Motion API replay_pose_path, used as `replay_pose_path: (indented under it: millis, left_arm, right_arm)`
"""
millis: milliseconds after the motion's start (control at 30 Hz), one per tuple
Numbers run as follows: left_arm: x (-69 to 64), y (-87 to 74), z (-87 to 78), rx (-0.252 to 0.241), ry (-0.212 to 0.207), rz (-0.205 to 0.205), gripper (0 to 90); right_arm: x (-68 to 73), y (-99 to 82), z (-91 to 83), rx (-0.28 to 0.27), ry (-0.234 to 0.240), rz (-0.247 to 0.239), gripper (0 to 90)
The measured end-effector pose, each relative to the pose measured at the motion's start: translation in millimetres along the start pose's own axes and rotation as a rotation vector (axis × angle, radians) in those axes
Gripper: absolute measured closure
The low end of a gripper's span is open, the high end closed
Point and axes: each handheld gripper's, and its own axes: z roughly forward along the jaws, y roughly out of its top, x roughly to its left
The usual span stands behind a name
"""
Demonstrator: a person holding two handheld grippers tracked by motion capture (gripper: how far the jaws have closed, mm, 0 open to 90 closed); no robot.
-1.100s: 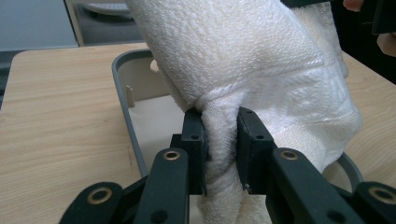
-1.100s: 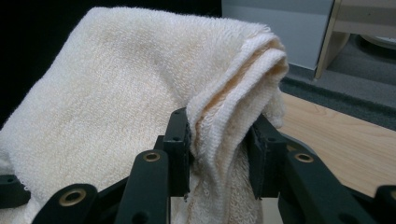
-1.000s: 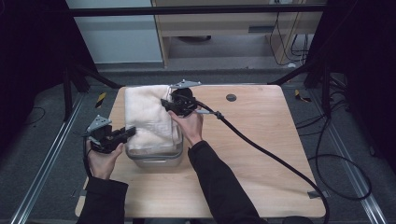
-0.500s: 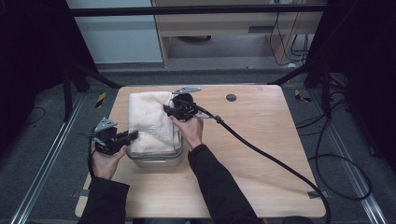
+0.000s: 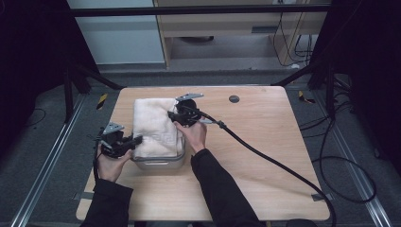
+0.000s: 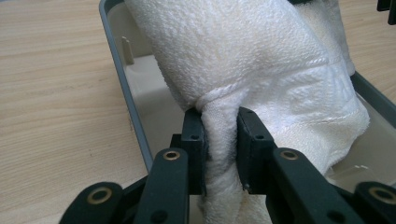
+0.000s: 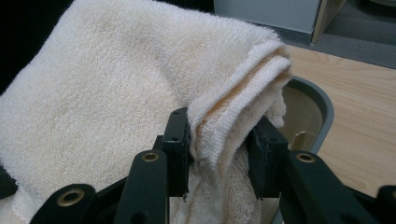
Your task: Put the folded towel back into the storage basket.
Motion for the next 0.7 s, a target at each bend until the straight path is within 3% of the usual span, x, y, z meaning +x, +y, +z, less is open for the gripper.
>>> replay_pose_path:
  millis: [533, 700]
  left_arm:
    - [1.1, -5.9, 15.4, 0.056, 0.024, 0.011, 73.5]
    - [2.2, -7.3, 18.6, 0.073, 0.034, 0.000, 71.2]
  right_arm:
    - [-5.0, -16.8, 13.7, 0.031, -0.023, -0.016, 62.9]
    - [-3.5, -18.8, 14.1, 0.038, -0.036, -0.044, 61.8]
